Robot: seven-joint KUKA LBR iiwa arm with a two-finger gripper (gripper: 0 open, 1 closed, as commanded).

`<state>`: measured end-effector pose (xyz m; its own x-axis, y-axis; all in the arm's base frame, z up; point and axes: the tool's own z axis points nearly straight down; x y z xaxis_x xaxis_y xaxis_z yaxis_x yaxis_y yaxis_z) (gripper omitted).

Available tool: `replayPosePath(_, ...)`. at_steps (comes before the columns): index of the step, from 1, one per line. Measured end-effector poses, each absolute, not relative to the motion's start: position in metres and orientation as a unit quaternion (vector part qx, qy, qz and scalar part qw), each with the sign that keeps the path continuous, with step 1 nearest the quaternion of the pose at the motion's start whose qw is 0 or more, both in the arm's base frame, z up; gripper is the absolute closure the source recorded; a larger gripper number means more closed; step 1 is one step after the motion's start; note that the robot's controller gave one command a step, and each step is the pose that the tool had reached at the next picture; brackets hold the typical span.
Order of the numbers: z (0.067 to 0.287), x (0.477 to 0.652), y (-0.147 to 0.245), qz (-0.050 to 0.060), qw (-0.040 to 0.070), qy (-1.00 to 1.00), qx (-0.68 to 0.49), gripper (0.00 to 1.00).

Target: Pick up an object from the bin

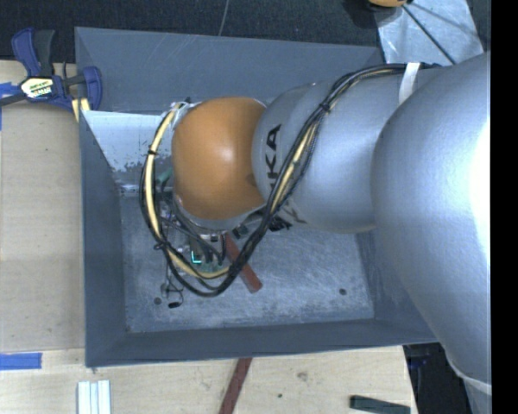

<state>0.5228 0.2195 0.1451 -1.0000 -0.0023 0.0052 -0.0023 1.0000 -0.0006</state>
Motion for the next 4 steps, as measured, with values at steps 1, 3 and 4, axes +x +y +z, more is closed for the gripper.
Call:
replayPosePath(1, 0.149, 0.525, 0.219, -0.001, -0.001, -1.0, 0.0, 0.0)
replayPosePath(3, 0.101, 0.582, 0.17, 0.001, -0.005, -0.967, 0.256, 0.0)
replayPosePath(4, 0.078, 0.605, 0.141, -0.001, -0.001, -0.973, 0.232, 0.0)
